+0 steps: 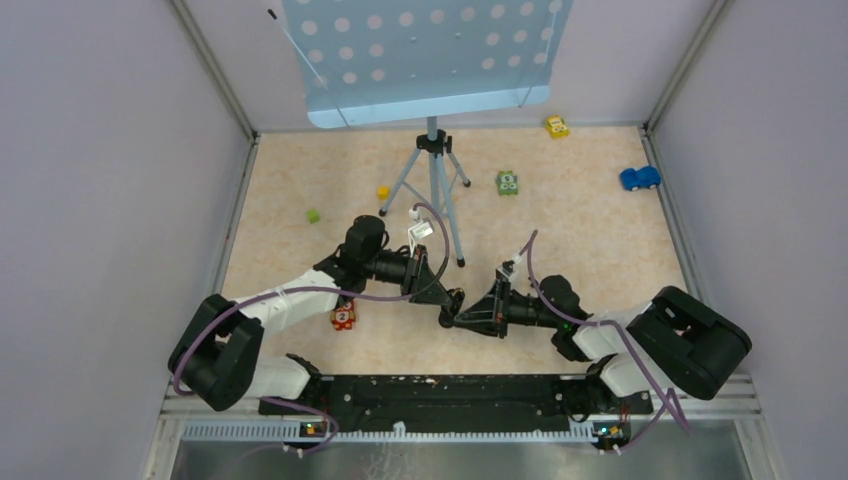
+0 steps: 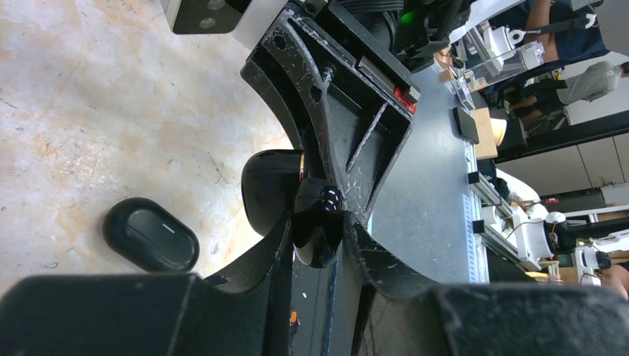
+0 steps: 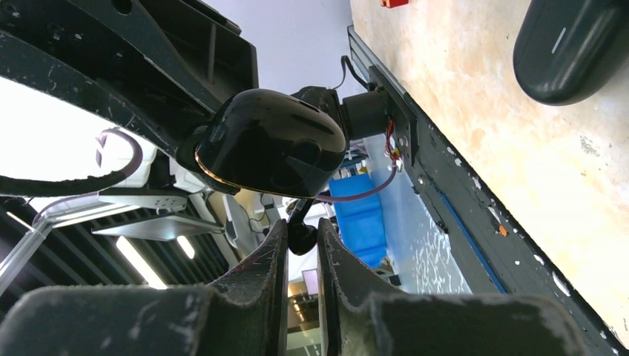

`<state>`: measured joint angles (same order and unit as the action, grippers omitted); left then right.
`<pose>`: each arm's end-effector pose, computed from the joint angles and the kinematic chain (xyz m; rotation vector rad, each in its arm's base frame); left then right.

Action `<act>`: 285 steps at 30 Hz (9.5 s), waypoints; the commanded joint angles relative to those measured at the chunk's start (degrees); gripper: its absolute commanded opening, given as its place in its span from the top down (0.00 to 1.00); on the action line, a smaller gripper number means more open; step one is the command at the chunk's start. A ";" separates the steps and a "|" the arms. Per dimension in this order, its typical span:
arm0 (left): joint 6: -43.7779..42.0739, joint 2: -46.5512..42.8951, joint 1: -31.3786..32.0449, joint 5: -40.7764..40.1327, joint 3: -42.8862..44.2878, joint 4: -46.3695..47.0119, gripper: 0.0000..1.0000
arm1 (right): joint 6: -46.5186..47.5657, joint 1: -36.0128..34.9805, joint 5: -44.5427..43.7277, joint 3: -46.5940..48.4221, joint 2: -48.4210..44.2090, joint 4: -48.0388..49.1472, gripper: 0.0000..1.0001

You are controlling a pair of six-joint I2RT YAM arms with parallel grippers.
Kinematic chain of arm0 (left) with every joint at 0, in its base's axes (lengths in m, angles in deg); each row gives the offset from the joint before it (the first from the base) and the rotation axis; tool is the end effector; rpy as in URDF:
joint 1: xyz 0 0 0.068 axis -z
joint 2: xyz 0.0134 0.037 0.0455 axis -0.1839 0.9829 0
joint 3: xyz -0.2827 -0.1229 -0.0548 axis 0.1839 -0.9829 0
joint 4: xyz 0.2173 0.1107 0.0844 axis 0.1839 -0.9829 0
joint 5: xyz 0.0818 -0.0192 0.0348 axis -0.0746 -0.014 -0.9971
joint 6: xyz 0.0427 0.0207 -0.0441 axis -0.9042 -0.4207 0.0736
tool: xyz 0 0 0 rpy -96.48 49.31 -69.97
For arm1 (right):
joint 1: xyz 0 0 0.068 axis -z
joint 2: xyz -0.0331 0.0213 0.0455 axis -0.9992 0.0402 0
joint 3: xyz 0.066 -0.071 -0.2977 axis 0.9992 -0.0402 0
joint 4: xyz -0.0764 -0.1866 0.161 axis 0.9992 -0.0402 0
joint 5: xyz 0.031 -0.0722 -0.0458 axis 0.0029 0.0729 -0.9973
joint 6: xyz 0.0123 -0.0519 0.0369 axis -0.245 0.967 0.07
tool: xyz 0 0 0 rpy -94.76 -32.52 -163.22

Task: Insert the wireless bluetooth earbuds into the charging case
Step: Insert the left earbud into the left side groove of the charging case, then adjust the left earbud in the left side groove of the charging case, then pick up the right earbud from the center of the board.

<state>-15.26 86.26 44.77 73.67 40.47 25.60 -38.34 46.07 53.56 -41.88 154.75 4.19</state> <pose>0.1908 -0.1821 0.2595 0.8882 1.9914 -1.6709 0.1318 0.1580 0.1869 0.4160 2.2953 2.0789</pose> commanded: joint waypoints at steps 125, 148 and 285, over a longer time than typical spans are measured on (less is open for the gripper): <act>1.87 2.82 0.10 3.03 2.88 -5.20 1.00 | 25.22 -0.39 -8.10 9.04 -24.16 -42.11 0.14; 25.28 -1.82 0.11 -7.46 0.68 3.12 1.00 | 31.50 -7.56 -15.79 9.40 -32.51 -37.54 0.40; 14.73 -0.52 0.23 0.38 1.51 -3.45 1.00 | 46.67 17.31 -51.98 22.56 -9.10 -75.48 0.64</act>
<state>0.94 85.76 44.84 72.42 41.33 20.16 8.50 62.88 3.01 -19.47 144.08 -75.09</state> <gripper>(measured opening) 0.310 0.388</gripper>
